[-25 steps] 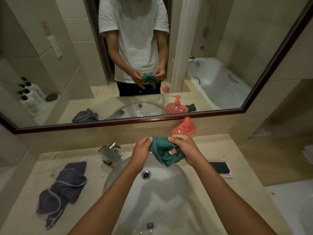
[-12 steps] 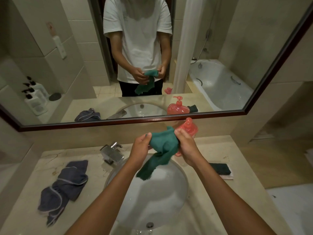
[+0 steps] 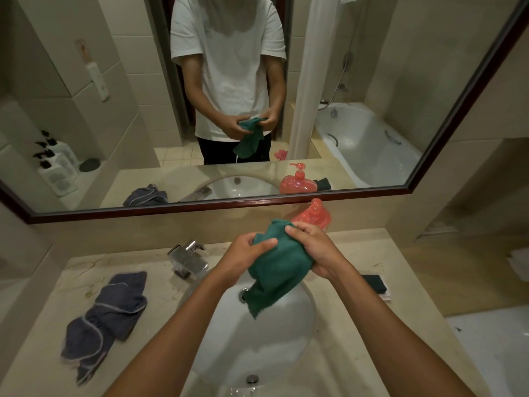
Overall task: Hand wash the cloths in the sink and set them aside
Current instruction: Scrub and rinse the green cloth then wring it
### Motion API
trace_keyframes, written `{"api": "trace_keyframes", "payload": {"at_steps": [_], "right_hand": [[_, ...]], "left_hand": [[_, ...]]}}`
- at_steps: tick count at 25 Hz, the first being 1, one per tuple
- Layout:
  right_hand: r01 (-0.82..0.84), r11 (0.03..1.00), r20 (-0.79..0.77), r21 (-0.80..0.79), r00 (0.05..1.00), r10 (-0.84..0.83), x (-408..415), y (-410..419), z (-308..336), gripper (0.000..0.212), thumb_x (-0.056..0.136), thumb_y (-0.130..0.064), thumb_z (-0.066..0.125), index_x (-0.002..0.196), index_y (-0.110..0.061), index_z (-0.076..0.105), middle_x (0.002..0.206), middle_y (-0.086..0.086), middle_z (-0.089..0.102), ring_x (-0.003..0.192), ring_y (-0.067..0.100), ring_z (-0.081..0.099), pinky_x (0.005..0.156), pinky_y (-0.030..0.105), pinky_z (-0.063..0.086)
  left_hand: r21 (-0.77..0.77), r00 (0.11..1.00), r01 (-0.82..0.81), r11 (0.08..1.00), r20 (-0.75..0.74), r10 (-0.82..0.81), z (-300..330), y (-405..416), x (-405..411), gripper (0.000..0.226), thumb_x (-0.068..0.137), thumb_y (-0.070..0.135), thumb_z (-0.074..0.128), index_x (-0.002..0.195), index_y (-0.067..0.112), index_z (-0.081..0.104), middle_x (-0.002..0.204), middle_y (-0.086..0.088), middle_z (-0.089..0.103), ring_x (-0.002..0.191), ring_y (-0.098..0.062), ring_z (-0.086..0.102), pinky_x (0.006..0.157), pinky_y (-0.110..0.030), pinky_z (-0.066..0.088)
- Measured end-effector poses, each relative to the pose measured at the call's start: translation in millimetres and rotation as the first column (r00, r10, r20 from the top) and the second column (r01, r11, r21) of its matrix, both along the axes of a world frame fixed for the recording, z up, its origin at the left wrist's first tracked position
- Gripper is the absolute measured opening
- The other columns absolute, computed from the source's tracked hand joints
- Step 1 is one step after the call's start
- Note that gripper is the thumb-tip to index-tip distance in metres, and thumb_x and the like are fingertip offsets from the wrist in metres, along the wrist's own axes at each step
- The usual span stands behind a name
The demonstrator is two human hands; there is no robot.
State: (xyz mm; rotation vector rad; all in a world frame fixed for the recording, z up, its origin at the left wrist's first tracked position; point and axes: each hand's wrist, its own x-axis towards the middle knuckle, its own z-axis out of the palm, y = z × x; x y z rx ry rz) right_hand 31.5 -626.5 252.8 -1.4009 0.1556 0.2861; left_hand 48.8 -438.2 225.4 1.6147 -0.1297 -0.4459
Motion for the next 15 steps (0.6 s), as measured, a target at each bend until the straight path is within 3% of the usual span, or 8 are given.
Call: {"api": "trace_keyframes", "payload": {"at_steps": [3,5,8,10,13,15], "right_hand": [[0.041,0.993,0.119,-0.106,0.992,-0.028,6.0,-0.7,6.5,0.02,0.1,-0.019,0.059,0.107,-0.005,0.07,0.098,0.012,0.073,0.086,0.02,0.069,0.078,0.033,0.056],[0.073,0.985,0.183,-0.155,0.982,-0.044,9.6,0.8,11.4,0.015,0.1,-0.017,0.06,0.099,-0.007,0.07,0.091,0.009,0.073,0.081,0.018,0.068,0.073,0.029,0.056],[0.094,0.987,0.228,-0.132,0.972,-0.062,14.9,3.1,17.7,0.014,0.098,-0.016,0.062,0.094,-0.007,0.072,0.084,0.009,0.073,0.075,0.018,0.068,0.069,0.028,0.057],[0.136,0.977,0.234,-0.165,0.968,-0.095,20.4,2.7,16.8,0.015,0.098,-0.016,0.063,0.095,-0.007,0.074,0.087,0.011,0.075,0.078,0.018,0.069,0.072,0.03,0.057],[0.168,0.97,0.167,-0.176,0.976,-0.139,25.0,-1.0,5.6,0.016,0.1,-0.018,0.059,0.096,-0.012,0.074,0.095,0.007,0.075,0.089,0.019,0.069,0.073,0.026,0.056],[0.166,0.966,0.072,-0.197,0.985,-0.155,22.9,-4.5,-6.6,0.017,0.102,-0.025,0.056,0.103,-0.019,0.073,0.103,0.002,0.074,0.101,0.02,0.068,0.08,0.025,0.054]], "left_hand": [[0.083,0.992,0.114,0.99,0.036,-0.118,2.2,2.5,-3.0,0.028,0.089,0.034,0.075,0.099,0.008,0.076,0.1,-0.006,0.077,0.093,-0.019,0.074,0.086,-0.032,0.056],[0.017,0.984,0.175,0.984,0.028,-0.175,7.3,-0.9,-5.4,0.037,0.086,0.038,0.076,0.107,0.007,0.075,0.107,-0.006,0.076,0.102,-0.023,0.072,0.095,-0.036,0.056],[-0.151,0.964,0.223,0.963,-0.11,-0.241,16.8,-12.6,-5.0,0.059,0.082,0.048,0.073,0.12,0.004,0.067,0.118,-0.015,0.073,0.112,-0.034,0.068,0.1,-0.044,0.053],[-0.163,0.939,0.282,0.945,-0.158,-0.307,19.7,-19.8,-3.6,0.056,0.09,0.049,0.068,0.127,0.007,0.063,0.123,-0.013,0.071,0.116,-0.031,0.067,0.099,-0.04,0.054],[-0.228,0.927,0.147,0.963,-0.308,-0.214,19.1,-26.2,-0.8,0.048,0.097,0.049,0.059,0.126,0.012,0.064,0.119,-0.009,0.073,0.109,-0.024,0.071,0.083,-0.03,0.059],[-0.334,0.902,-0.007,0.943,-0.41,-0.138,15.1,-27.3,0.9,0.048,0.101,0.048,0.05,0.126,0.01,0.065,0.121,-0.011,0.072,0.109,-0.023,0.071,0.081,-0.03,0.059]]}}
